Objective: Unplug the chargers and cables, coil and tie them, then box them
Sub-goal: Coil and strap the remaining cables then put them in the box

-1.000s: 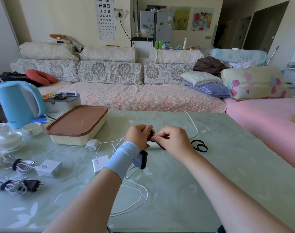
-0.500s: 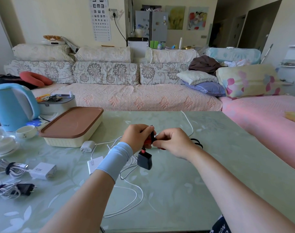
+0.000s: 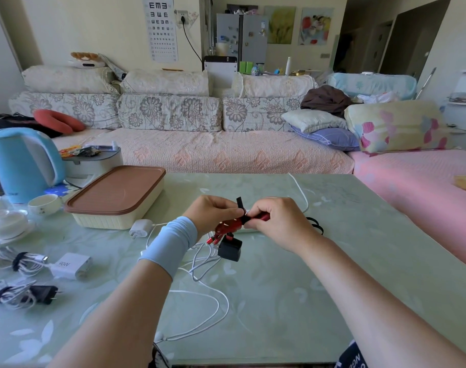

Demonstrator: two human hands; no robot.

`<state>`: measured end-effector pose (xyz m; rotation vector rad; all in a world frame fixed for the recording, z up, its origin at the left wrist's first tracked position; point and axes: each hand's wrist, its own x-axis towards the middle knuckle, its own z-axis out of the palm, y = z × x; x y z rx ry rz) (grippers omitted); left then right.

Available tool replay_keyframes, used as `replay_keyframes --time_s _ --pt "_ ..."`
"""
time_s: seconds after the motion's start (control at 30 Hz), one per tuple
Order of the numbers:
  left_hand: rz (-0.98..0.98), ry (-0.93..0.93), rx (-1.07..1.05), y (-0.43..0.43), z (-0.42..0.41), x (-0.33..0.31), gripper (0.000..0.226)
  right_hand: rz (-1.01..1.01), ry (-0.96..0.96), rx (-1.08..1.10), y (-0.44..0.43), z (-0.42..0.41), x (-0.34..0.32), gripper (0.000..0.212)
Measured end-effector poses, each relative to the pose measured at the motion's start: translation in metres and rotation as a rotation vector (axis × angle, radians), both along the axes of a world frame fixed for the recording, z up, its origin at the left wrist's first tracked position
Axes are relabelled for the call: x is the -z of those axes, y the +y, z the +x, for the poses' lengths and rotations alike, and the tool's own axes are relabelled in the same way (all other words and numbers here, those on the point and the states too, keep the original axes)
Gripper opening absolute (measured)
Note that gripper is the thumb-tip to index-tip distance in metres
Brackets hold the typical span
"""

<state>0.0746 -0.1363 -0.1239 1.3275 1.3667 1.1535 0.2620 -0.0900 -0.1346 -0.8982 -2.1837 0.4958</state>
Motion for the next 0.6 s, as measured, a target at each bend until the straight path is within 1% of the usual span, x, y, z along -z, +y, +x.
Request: replay_keyframes --time_s 0.1,0.2,0.3,0.37,0.5,0.6 --pt "-0.089 -0.076 0.032 -0.0026 -0.0019 -0.0018 0.012 0.163 -0.014 -0.068 -0.0022 -0.0025 -0.0033 0.011" --pt "-0.186 -0.153 0.064 -0.0035 -0.0051 -0.0004 0.009 0.323 -0.027 -0.129 -0.0040 -0.0064 -0.0018 0.010" --pt "-0.238 -0.214 0.065 -0.0040 -0.0052 0.0002 0.010 0.414 -0.029 -0.161 -0.0044 -0.0098 0.0013 0.011" --pt "-0.248 -0.229 0.065 -0.0049 -0.0037 -0.0007 0.010 0.425 0.001 -0.152 -0.0044 -0.0092 0.0021 0.013" --pt "-0.254 -0.259 0.054 -0.0039 -0.0006 -0.0025 0.005 0.367 0.075 -0.119 -0.0033 -0.0059 0.0018 0.016" --pt "-0.252 -0.258 0.044 -0.0024 -0.0009 -0.0019 0.017 0.334 0.095 -0.123 -0.0010 -0.0045 0.0022 0.015"
